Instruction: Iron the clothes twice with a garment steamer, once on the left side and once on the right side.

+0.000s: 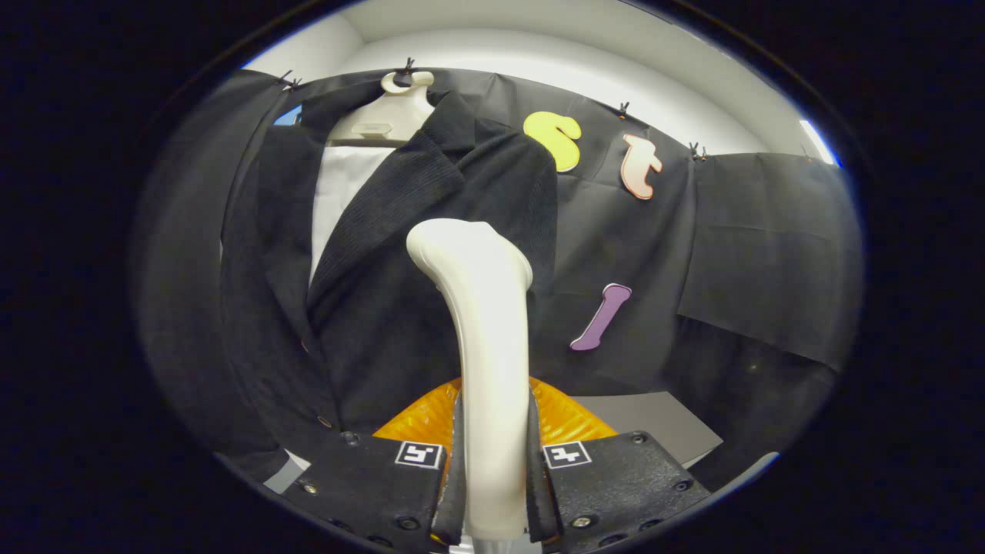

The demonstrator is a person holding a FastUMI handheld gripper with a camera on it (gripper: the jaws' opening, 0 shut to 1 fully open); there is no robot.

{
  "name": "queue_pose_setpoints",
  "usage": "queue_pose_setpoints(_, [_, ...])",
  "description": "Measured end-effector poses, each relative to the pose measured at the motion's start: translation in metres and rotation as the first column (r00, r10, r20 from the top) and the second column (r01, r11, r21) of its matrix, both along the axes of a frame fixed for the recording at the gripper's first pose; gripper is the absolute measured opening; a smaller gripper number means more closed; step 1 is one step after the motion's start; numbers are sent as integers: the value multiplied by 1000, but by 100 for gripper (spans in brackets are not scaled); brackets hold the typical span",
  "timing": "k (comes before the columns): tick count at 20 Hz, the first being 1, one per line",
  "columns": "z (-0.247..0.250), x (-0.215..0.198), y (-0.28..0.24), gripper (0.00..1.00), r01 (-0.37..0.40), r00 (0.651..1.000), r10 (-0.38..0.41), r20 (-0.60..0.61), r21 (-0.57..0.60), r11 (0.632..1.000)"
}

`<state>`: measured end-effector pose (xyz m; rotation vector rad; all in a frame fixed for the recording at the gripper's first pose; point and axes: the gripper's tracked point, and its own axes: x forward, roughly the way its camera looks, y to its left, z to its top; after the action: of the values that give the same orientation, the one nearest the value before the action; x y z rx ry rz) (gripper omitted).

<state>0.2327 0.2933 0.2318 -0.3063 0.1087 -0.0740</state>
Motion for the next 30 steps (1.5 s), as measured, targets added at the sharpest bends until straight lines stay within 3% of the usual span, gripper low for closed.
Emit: queue_pose_setpoints(30, [-139,-14,-5,34,49,975,-52,-216,-21,999])
